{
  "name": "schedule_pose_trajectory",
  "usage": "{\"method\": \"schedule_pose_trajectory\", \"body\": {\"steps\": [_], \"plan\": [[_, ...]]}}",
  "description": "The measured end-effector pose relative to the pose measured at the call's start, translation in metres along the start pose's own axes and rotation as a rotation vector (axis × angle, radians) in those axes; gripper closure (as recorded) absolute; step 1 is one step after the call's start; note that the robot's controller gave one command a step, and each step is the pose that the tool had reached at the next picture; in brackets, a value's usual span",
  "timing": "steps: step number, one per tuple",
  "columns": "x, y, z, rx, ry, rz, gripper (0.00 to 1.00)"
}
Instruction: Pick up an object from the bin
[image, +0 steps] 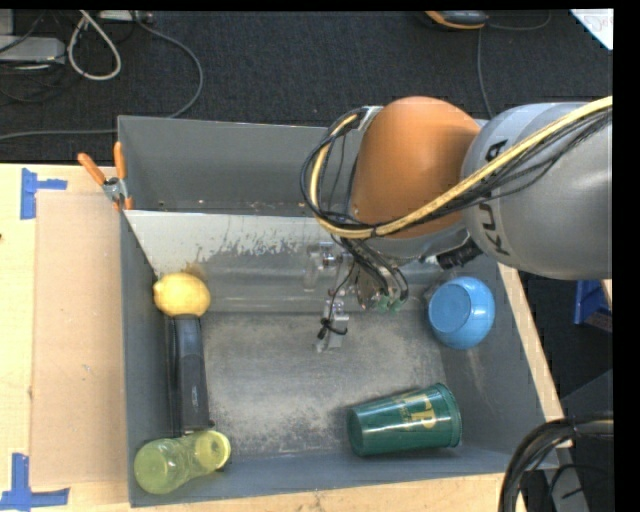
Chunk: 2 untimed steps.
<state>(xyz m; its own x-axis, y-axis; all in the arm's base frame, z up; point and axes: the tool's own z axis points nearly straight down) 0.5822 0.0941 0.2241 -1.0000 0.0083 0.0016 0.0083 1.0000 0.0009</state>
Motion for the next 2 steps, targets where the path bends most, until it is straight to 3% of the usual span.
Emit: {"method": "schedule_pose_trajectory", "body": {"steps": [1,2], "plan": [[0.012,-0.02,0.0,0.0,0.003,0.005,0.0],[0.008,-0.011,0.046,-0.001,0.006,0.062,0.0]]}}
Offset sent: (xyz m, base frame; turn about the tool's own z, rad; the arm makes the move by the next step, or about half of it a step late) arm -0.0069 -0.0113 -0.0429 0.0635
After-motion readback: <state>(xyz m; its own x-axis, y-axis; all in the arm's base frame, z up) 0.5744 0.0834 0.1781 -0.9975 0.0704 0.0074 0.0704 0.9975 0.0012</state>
